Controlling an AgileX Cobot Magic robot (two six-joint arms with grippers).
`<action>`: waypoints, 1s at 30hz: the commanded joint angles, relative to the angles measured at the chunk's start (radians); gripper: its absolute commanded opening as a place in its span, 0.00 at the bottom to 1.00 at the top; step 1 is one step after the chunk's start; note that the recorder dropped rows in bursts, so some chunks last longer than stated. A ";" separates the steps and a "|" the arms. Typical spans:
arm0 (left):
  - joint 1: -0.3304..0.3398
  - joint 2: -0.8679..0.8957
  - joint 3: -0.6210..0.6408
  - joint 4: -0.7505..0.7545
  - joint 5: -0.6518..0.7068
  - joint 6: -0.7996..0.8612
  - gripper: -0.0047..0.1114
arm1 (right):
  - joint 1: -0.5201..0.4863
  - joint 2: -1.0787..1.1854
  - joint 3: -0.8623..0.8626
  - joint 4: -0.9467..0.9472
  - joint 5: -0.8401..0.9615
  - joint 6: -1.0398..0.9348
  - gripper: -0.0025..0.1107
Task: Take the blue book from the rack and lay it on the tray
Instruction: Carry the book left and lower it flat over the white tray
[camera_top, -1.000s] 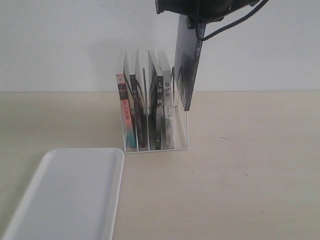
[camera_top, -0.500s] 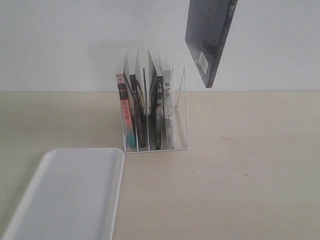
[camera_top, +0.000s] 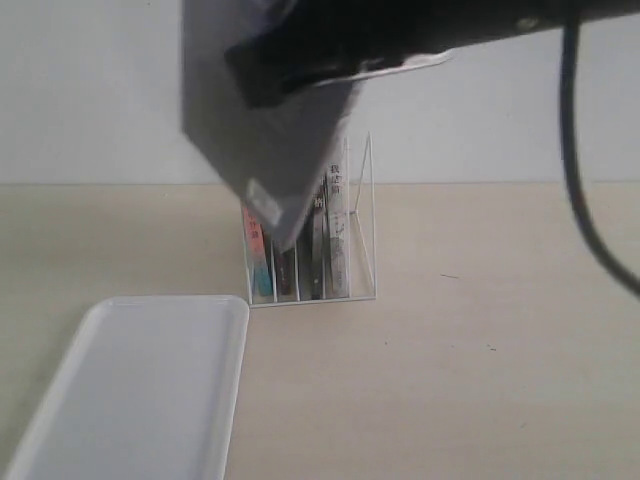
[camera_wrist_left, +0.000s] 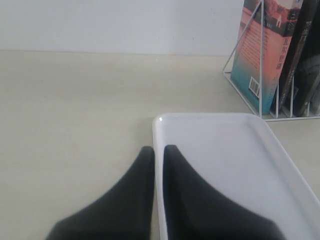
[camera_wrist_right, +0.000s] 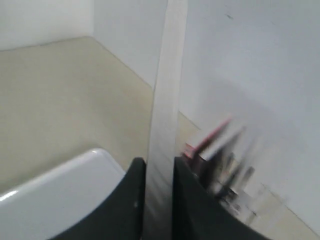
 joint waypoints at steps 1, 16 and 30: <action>0.004 -0.004 0.004 0.001 -0.004 -0.009 0.09 | 0.133 0.070 0.011 -0.021 -0.194 -0.101 0.02; 0.004 -0.004 0.004 0.001 -0.004 -0.009 0.09 | 0.093 0.471 0.011 -0.226 -0.422 -0.372 0.02; 0.004 -0.004 0.004 0.001 -0.004 -0.009 0.09 | 0.060 0.515 0.011 -0.226 -0.513 -0.415 0.02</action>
